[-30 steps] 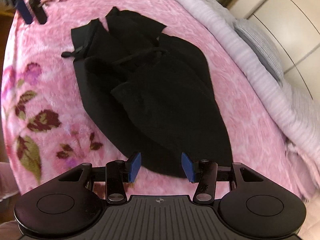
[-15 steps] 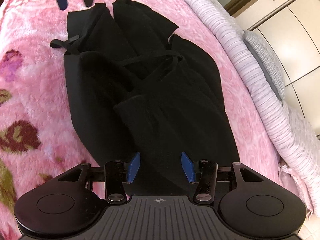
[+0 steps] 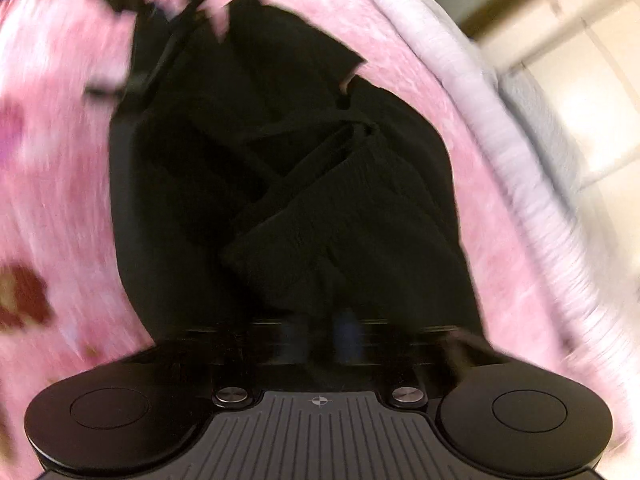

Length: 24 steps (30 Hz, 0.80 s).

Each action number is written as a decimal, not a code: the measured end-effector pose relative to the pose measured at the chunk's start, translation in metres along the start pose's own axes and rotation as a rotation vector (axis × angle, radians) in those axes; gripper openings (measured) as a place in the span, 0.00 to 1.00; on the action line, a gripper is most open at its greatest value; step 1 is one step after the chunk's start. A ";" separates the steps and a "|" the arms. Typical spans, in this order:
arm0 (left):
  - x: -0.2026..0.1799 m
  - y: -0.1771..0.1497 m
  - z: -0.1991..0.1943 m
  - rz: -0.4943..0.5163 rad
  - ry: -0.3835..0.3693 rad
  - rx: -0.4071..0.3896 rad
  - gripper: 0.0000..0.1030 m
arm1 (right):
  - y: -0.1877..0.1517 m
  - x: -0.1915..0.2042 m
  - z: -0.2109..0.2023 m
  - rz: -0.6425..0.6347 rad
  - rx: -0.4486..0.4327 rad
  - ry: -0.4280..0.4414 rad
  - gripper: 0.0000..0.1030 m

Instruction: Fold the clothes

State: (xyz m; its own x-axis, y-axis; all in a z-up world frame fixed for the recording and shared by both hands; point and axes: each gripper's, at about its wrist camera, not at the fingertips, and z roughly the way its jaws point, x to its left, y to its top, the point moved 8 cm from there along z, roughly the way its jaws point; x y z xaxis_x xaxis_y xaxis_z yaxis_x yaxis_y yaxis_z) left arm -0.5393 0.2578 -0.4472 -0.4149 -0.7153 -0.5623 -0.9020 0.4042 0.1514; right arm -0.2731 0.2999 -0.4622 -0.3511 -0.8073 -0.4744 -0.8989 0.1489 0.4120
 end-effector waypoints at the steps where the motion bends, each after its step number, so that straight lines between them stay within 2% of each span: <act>1: -0.003 0.001 0.000 0.028 0.011 0.000 0.06 | 0.004 -0.015 -0.006 0.098 -0.017 0.019 0.04; 3: -0.016 0.011 -0.006 0.105 0.019 -0.015 0.05 | 0.009 -0.061 -0.018 0.372 -0.033 0.070 0.03; 6: -0.046 0.042 -0.027 0.234 0.035 -0.089 0.04 | -0.004 -0.152 -0.039 0.847 -0.096 0.112 0.02; 9: -0.075 0.081 -0.066 0.321 0.028 -0.211 0.04 | -0.035 -0.246 -0.083 1.206 -0.212 0.062 0.02; 12: -0.093 0.113 -0.123 0.392 0.041 -0.369 0.04 | -0.084 -0.314 -0.133 1.441 -0.293 -0.045 0.02; 15: -0.084 0.128 -0.178 0.418 0.092 -0.490 0.04 | -0.137 -0.335 -0.179 1.620 -0.322 -0.080 0.02; 16: -0.075 0.129 -0.192 0.411 0.117 -0.512 0.04 | -0.157 -0.331 -0.191 1.673 -0.302 -0.090 0.02; 19: -0.029 0.118 -0.202 0.337 0.178 -0.464 0.09 | -0.217 -0.297 -0.203 1.843 -0.182 -0.063 0.02; 20: -0.009 0.110 -0.191 0.304 0.227 -0.411 0.10 | -0.236 -0.276 -0.200 1.888 -0.105 -0.075 0.02; 21: 0.015 0.101 -0.176 0.266 0.297 -0.347 0.18 | -0.254 -0.254 -0.197 1.931 -0.020 -0.088 0.02; 23: 0.056 0.085 -0.151 0.201 0.427 -0.242 0.17 | -0.296 -0.199 -0.180 1.971 0.268 -0.116 0.03; 24: 0.072 0.077 -0.139 0.170 0.458 -0.206 0.17 | -0.309 -0.178 -0.174 1.996 0.349 -0.102 0.03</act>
State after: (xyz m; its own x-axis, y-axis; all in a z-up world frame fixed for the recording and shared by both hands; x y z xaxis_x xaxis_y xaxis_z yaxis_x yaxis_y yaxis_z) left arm -0.6551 0.1583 -0.3632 -0.5254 -0.8436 -0.1106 -0.8030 0.4487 0.3922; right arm 0.1124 0.2987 -0.3695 -0.7178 0.6170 0.3227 0.6864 0.7049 0.1790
